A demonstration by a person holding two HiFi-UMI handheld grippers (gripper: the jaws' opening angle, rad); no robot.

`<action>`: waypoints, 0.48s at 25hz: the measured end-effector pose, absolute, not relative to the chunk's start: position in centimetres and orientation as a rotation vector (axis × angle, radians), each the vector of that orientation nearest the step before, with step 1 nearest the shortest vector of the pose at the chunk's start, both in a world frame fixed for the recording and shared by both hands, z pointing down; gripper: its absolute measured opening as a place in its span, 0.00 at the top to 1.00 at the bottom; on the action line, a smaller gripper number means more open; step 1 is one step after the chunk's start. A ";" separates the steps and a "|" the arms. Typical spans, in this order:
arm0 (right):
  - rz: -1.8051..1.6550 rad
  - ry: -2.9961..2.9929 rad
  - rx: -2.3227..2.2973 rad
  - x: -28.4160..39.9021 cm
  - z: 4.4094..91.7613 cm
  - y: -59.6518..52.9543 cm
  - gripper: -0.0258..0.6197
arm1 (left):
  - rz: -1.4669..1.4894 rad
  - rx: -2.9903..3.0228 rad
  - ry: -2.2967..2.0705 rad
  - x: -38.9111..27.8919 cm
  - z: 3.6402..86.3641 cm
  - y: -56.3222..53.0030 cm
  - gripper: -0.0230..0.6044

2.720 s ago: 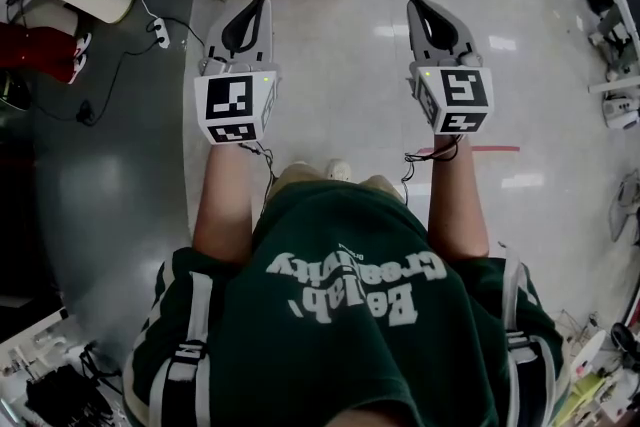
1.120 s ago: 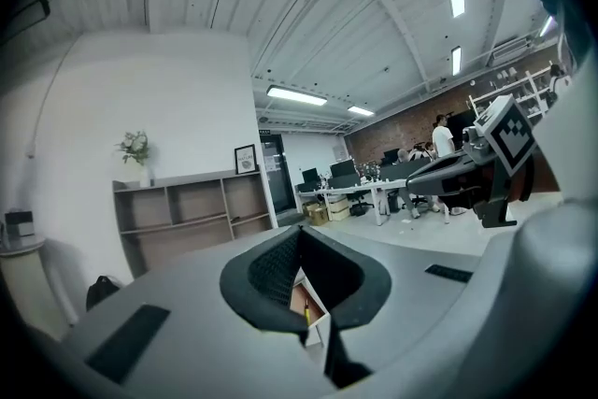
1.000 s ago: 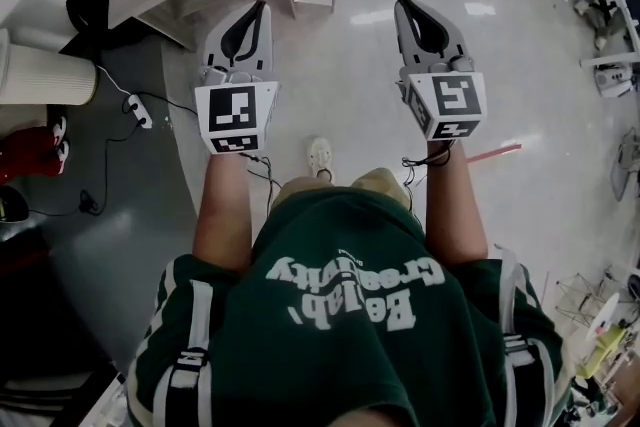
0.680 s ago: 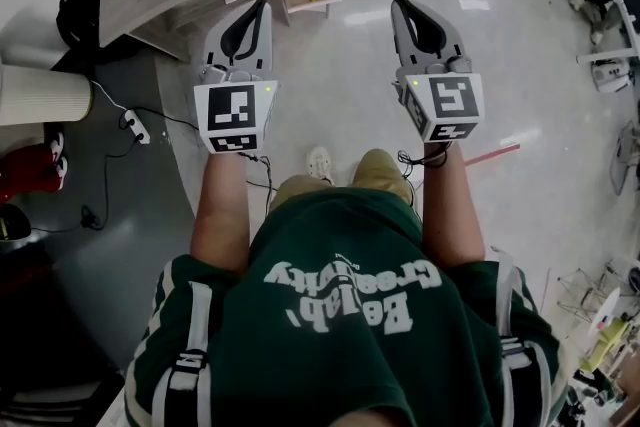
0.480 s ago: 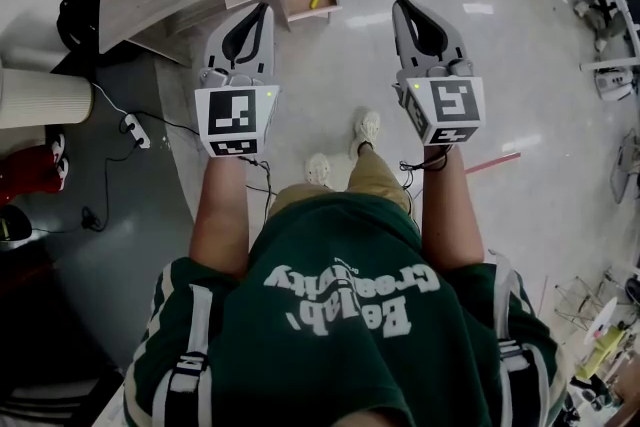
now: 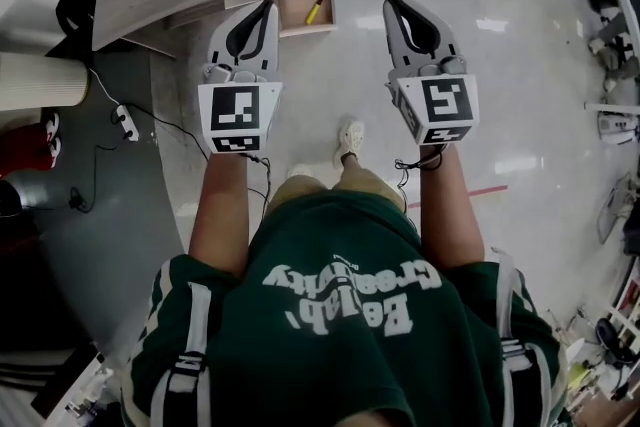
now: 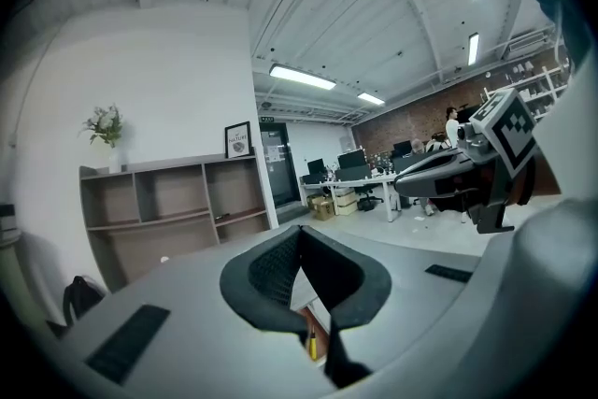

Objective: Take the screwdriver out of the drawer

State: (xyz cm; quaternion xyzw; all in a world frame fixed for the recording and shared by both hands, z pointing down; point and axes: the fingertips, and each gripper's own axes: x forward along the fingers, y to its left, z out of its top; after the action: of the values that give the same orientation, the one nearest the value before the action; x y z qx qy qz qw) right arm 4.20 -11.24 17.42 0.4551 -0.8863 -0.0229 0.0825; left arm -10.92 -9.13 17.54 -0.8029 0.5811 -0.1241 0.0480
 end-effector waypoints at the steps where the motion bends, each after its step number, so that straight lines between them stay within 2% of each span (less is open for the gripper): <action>1: -0.069 -2.656 1.341 4.6 17.6 -12.5 0.90 | -0.380 -2.442 1.780 -10.3 17.7 -10.3 0.94; 7: -0.053 -2.696 1.248 7.0 18.8 -19.0 0.90 | -0.410 -2.419 1.824 -6.4 18.9 -16.2 0.94; 12: 0.012 -2.708 1.210 6.8 22.0 -22.0 0.90 | -0.474 -2.422 1.837 -6.0 21.9 -19.1 0.94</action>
State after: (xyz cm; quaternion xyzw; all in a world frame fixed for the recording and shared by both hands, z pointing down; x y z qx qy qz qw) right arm 6.75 -22.01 21.97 0.4064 -0.9095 0.0039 0.0879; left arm -5.97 -19.12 21.91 -0.7868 0.5967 -0.1541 0.0327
